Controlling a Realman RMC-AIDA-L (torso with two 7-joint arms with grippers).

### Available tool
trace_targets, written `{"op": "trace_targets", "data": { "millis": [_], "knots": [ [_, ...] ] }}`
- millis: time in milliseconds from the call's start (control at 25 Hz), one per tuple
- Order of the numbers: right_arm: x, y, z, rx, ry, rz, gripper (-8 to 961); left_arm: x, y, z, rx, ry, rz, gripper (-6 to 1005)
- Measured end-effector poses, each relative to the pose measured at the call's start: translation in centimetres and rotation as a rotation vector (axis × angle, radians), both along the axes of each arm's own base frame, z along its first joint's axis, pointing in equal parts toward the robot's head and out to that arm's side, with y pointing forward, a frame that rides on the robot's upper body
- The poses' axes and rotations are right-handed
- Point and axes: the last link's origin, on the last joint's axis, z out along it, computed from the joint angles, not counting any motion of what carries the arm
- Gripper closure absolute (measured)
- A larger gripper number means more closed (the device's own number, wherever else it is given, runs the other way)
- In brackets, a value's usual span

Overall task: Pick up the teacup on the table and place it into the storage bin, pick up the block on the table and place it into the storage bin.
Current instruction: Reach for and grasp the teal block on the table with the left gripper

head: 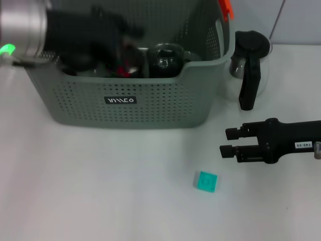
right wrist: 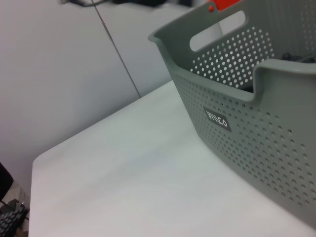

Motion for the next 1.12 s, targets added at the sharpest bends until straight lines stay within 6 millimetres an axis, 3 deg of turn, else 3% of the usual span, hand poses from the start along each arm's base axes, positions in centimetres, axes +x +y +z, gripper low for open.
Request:
{"op": "trace_targets", "data": {
  "millis": [120,320,640,1120],
  "knots": [
    [-0.1,0.0,0.0,0.0,0.001,0.002,311,-1.3,-2.8,-1.4,-0.163,0.025,-0.092,475],
    [0.0,0.0,0.1,0.0,0.0,-0.004,311,-2.9,-4.7,-4.9,-0.337,0.048,-0.164,463],
    [0.5,-0.2,0.2,0.003,-0.004,-0.018,311,-3.1,-4.5,-10.4,-0.458,0.152,-0.185,458],
    [0.7,-0.1,0.3,0.01,-0.012,-0.022,311,-1.6,-3.7,-16.5,-0.408,0.296,-0.261,453]
  ]
}}
